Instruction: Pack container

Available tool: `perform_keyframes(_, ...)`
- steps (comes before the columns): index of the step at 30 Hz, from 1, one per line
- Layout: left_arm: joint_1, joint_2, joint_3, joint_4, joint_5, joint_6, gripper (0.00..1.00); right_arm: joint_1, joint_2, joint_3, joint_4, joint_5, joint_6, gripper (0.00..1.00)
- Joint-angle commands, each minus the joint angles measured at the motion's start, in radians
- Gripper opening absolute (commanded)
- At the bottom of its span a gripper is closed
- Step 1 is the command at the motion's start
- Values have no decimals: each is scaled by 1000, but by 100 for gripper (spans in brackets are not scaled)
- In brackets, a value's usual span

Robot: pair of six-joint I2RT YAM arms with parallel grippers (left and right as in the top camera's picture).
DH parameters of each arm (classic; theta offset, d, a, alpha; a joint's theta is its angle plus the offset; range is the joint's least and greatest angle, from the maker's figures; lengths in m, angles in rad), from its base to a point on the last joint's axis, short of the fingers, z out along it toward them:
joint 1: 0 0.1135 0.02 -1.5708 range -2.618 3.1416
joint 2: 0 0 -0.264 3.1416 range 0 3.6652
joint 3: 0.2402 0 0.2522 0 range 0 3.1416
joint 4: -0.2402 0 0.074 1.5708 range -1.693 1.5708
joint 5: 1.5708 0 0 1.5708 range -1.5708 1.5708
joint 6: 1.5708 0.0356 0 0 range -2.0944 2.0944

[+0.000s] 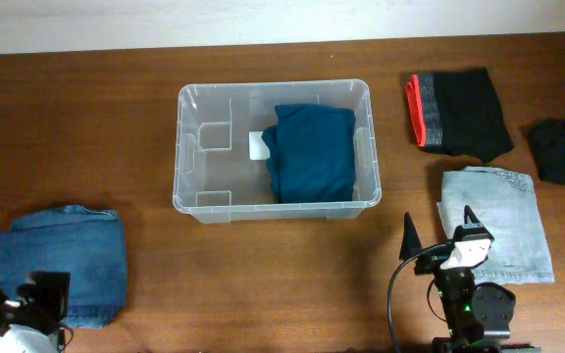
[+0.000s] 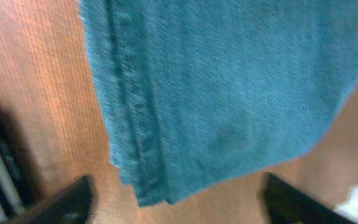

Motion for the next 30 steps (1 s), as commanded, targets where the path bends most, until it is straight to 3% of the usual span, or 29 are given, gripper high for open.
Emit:
perform_keyframes(1,6,20,-3,-2,-59,11,52,-6,-9,-5,-5,-6,-3,99)
perform_keyframes(5,6,62,-3,0,-59,-26,7,-6,-9,-5,-5,-6,-3,99)
perform_keyframes(6,6,74,-3,0,-58,-34,2,-6,-9,-5,-5,-6,-3,99)
perform_keyframes(19,6,310,-3,102,-34,-135,1,-6,-9,-5,-5,-6,-3,99)
perform_keyframes(30,0,492,-3,299,108,-170,1,-6,-9,-5,-5,-6,-3,99)
